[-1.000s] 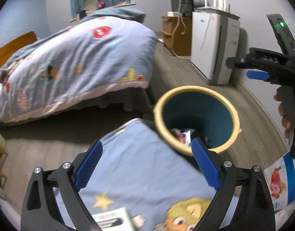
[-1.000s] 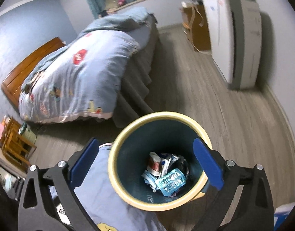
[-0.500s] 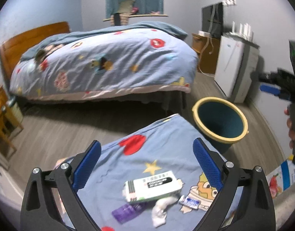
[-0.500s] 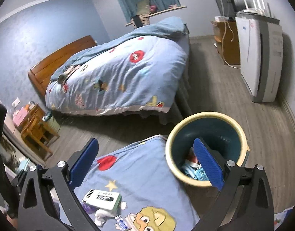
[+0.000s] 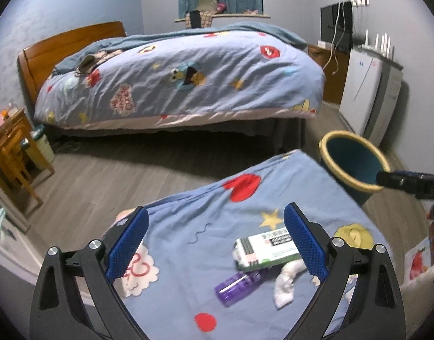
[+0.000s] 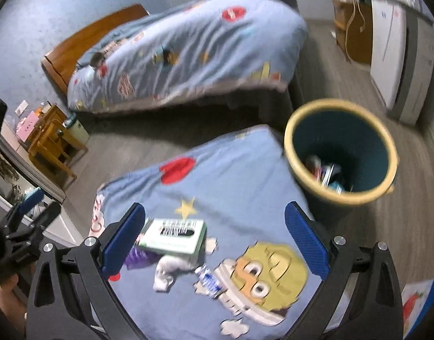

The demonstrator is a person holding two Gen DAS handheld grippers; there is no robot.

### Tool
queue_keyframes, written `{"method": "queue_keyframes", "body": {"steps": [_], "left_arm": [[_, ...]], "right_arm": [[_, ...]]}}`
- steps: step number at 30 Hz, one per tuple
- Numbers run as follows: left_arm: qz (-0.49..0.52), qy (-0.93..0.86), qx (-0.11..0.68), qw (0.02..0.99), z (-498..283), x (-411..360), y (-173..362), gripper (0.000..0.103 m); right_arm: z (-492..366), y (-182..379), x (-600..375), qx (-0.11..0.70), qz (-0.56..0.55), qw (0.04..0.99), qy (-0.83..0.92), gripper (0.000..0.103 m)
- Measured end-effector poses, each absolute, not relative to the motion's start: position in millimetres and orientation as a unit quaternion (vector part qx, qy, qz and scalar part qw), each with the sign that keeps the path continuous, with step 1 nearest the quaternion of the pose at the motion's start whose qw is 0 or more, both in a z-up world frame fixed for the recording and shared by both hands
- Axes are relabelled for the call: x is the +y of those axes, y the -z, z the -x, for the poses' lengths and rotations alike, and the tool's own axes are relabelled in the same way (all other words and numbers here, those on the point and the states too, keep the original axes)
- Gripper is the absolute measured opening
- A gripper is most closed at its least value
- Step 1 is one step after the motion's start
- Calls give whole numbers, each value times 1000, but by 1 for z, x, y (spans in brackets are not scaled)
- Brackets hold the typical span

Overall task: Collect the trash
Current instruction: 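Move both open tools back over the cushion, then grasp the white-and-blue sachet with the right tool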

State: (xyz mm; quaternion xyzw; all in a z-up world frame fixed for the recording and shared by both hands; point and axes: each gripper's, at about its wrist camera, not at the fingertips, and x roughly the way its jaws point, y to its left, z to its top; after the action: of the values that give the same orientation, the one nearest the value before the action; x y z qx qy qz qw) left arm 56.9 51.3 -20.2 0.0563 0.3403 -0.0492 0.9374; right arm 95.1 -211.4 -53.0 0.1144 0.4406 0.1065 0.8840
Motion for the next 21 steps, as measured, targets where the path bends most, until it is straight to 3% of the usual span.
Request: {"method": "queue_keyframes", "body": {"steps": [15,21], "left_arm": [[-76,59,388,917,-75,64,50,95],[-65,54,414,906,-87,68,63,95]], "right_arm": [[-97,145,-162,538,6,837,-103,97],[-87,173,-139,573,81,803,-142,74]]}}
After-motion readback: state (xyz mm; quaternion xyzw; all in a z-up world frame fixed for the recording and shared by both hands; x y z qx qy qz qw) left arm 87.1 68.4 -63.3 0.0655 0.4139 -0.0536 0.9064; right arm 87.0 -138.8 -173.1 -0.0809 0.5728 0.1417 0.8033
